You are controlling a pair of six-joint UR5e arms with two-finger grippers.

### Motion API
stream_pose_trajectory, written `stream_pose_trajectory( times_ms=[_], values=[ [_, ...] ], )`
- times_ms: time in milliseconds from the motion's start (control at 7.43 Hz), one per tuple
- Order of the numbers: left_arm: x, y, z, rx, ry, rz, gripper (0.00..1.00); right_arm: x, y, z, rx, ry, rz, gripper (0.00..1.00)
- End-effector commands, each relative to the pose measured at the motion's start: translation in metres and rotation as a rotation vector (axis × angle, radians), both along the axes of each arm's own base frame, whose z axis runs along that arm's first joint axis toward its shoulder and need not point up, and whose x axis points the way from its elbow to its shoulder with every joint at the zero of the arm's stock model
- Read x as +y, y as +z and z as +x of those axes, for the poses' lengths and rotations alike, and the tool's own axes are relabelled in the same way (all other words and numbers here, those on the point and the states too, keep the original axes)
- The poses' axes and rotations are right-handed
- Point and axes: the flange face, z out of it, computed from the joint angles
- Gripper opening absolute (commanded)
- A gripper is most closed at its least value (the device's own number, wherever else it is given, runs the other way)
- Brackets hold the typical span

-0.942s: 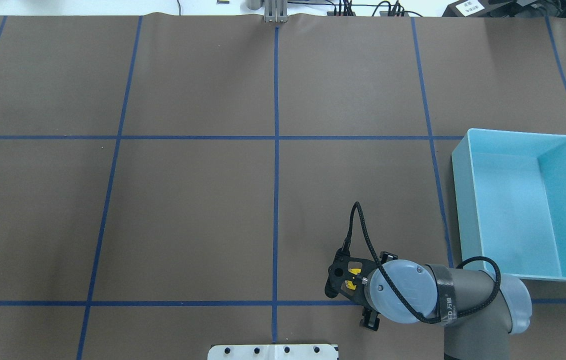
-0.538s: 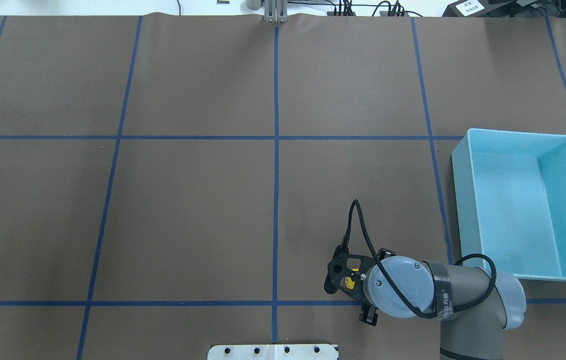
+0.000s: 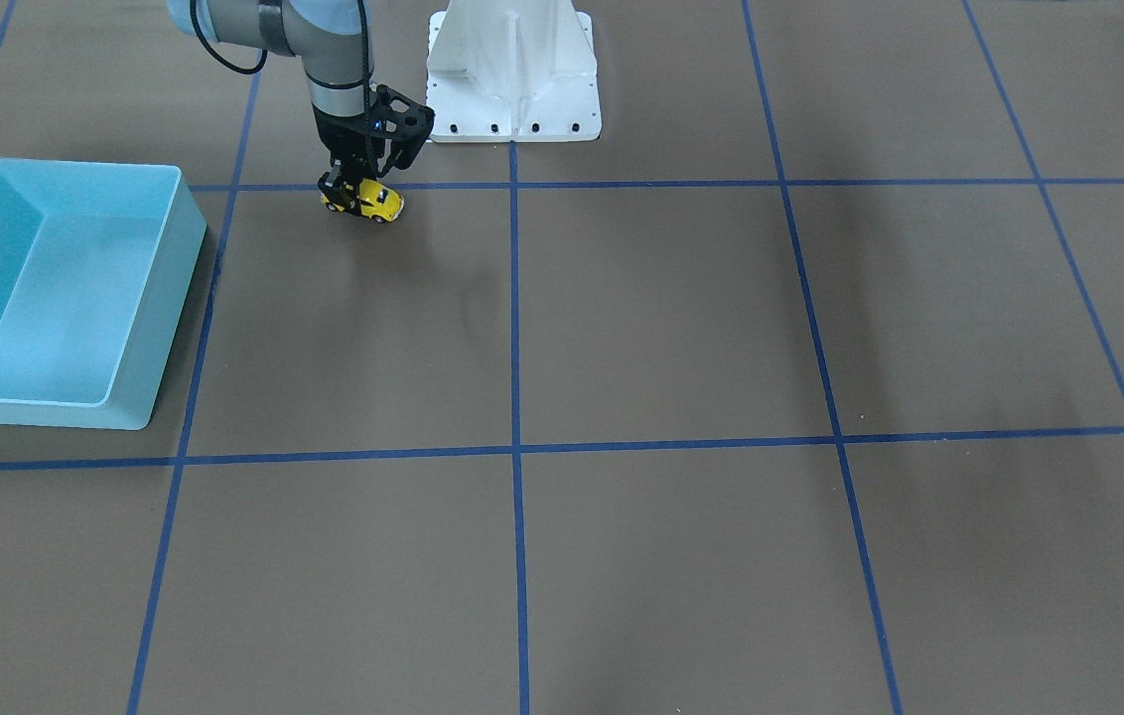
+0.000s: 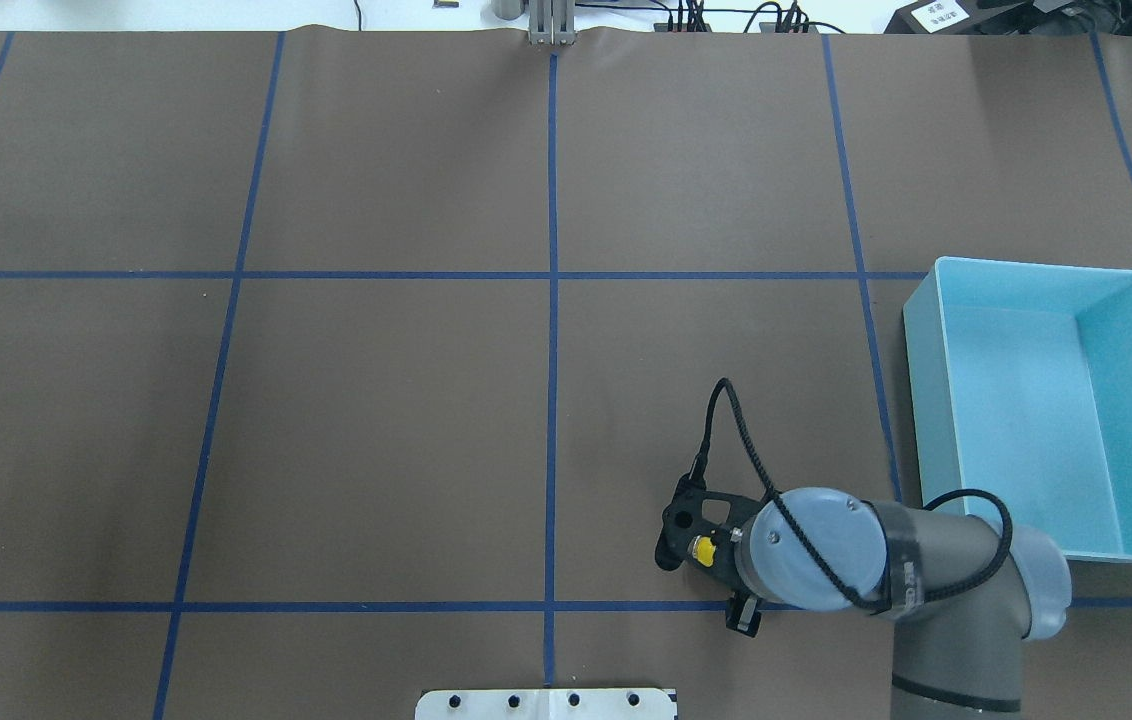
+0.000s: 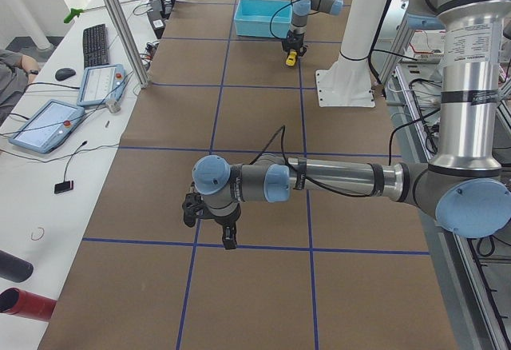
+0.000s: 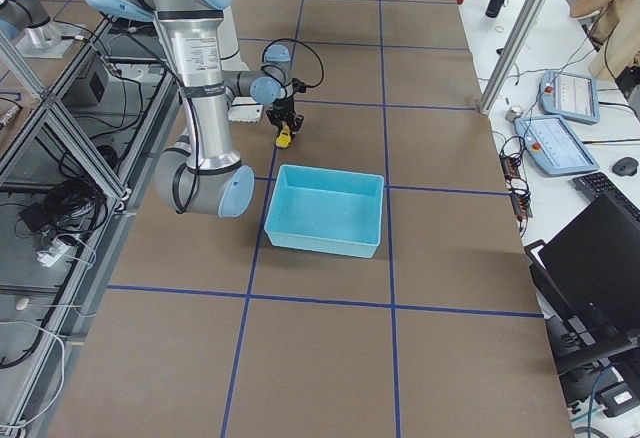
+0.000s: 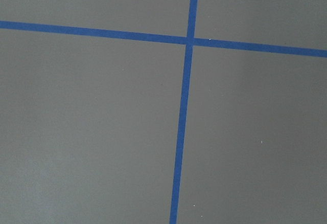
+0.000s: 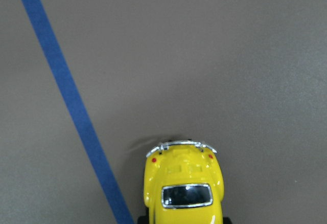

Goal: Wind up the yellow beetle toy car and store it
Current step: 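Lift the yellow car with the right gripper and carry it into the blue bin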

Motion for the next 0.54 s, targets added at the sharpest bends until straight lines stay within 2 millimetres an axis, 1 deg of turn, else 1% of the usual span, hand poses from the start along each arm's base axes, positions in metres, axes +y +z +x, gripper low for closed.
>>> stream_pose_trajectory(
  times_ms=[0, 269, 404],
  values=[
    [-0.001, -0.002, 0.001, 0.001, -0.013, -0.01, 1.0, -0.041, 0.012, 0.077, -0.008, 0.025, -0.086, 0.0],
    [0.0, -0.001, 0.001, 0.001, -0.016, -0.017, 1.0, -0.054, 0.038, 0.148, 0.018, -0.003, -0.069, 0.0],
    [-0.001, 0.001, 0.001, -0.002, -0.014, -0.014, 1.0, -0.061, 0.045, 0.178, 0.018, -0.011, -0.071, 0.0]
  ],
)
